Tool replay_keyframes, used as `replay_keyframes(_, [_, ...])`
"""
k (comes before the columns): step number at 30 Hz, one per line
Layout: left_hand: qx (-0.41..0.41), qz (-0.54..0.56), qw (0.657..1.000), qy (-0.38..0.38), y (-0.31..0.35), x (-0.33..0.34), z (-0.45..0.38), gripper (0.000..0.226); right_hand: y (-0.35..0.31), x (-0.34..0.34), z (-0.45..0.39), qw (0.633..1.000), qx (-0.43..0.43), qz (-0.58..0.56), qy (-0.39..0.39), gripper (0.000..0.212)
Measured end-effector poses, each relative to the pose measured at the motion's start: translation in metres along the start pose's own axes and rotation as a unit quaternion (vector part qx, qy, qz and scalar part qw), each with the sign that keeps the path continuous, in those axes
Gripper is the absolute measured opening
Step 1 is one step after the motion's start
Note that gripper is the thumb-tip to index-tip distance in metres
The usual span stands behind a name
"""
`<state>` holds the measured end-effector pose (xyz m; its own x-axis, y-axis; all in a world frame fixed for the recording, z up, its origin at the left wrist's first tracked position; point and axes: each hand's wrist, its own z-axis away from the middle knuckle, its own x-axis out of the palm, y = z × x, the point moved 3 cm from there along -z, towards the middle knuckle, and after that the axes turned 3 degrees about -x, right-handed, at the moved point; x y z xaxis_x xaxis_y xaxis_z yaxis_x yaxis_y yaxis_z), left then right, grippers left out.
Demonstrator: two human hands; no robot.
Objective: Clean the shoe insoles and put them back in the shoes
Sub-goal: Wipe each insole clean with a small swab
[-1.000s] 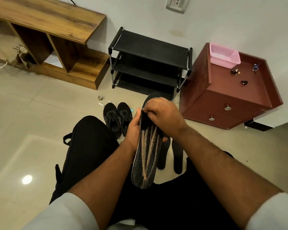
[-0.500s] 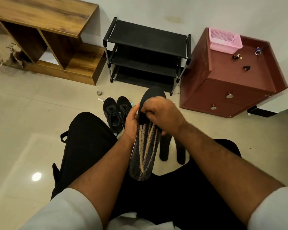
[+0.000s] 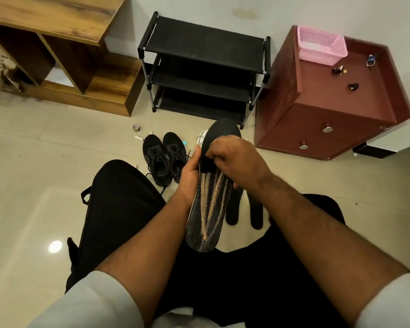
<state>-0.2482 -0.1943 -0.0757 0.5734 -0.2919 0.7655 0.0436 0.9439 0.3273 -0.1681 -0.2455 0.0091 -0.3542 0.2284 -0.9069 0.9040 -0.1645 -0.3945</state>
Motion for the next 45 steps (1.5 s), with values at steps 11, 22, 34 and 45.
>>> replay_keyframes(11, [0.011,0.012,0.999,-0.048,-0.003,-0.012,-0.008,0.052,-0.001,0.004,0.022,0.997,-0.047,0.001,-0.059,0.013])
replay_keyframes(22, [0.014,-0.017,0.995,-0.095,0.005,-0.013,-0.011,0.055,0.007,-0.007,0.02,0.995,-0.076,-0.013,-0.064,0.014])
replay_keyframes(34, [-0.002,-0.008,0.993,-0.117,-0.004,-0.008,-0.007,0.052,0.01,-0.006,0.014,0.999,-0.02,0.016,0.025,0.012])
replay_keyframes(45, [0.013,0.012,0.999,-0.051,-0.001,-0.002,-0.003,0.047,0.002,0.008,0.028,0.998,0.019,0.025,0.057,0.009])
